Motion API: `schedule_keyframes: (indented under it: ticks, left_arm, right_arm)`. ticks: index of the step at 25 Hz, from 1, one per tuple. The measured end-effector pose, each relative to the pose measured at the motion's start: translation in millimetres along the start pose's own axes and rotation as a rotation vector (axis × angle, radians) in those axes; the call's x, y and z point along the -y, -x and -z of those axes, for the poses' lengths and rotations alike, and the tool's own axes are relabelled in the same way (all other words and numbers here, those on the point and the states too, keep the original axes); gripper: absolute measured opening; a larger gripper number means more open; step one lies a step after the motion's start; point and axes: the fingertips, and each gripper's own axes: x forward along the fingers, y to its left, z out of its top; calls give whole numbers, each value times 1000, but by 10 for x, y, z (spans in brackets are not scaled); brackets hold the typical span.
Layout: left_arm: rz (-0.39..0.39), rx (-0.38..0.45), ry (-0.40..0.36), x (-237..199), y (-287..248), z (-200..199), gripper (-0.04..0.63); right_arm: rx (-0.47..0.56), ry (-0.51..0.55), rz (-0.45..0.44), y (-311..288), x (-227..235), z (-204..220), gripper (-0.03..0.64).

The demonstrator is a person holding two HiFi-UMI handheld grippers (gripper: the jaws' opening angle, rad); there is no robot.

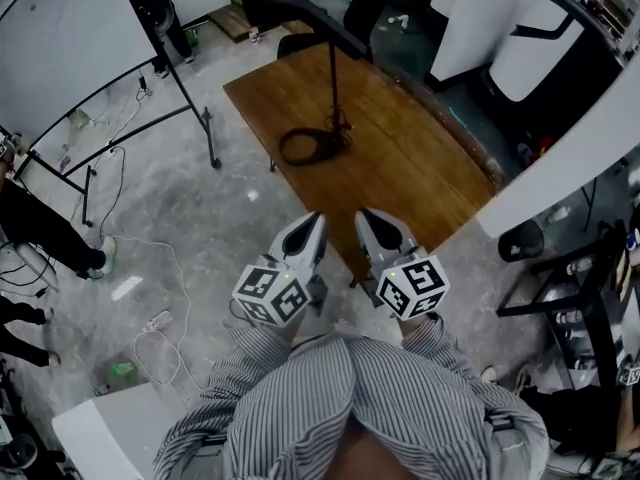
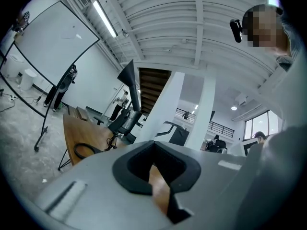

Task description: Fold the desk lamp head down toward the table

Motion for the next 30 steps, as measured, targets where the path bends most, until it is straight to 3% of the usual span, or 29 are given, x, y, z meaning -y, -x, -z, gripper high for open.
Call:
schedule_keyframes:
  ticks: [5, 10, 18, 22, 26, 30]
  left_arm:
    - [7, -23, -7, -190, -225, -17, 3]
    - [25, -37, -13, -652, -551, -190, 3]
    - [104, -78, -78, -1378, -1132, -773, 5]
    - [128, -99, -91, -1634, -1340, -864, 3]
    - [136, -115, -106, -1736, -1496, -878, 3]
    - [120, -114, -108, -1835, -1592, -957, 3]
  right_arm:
    - [-5, 2, 19, -251, 169, 27, 0]
    - [13, 3, 41, -721, 397, 21, 0]
    - [34, 150, 227, -1751, 980, -340, 2]
    - [29, 239, 265, -2216, 1234, -500, 34]
    - [-20, 274, 275, -2581, 1538, -525, 94]
    - [-75, 287, 305, -2871, 1802, -472, 104]
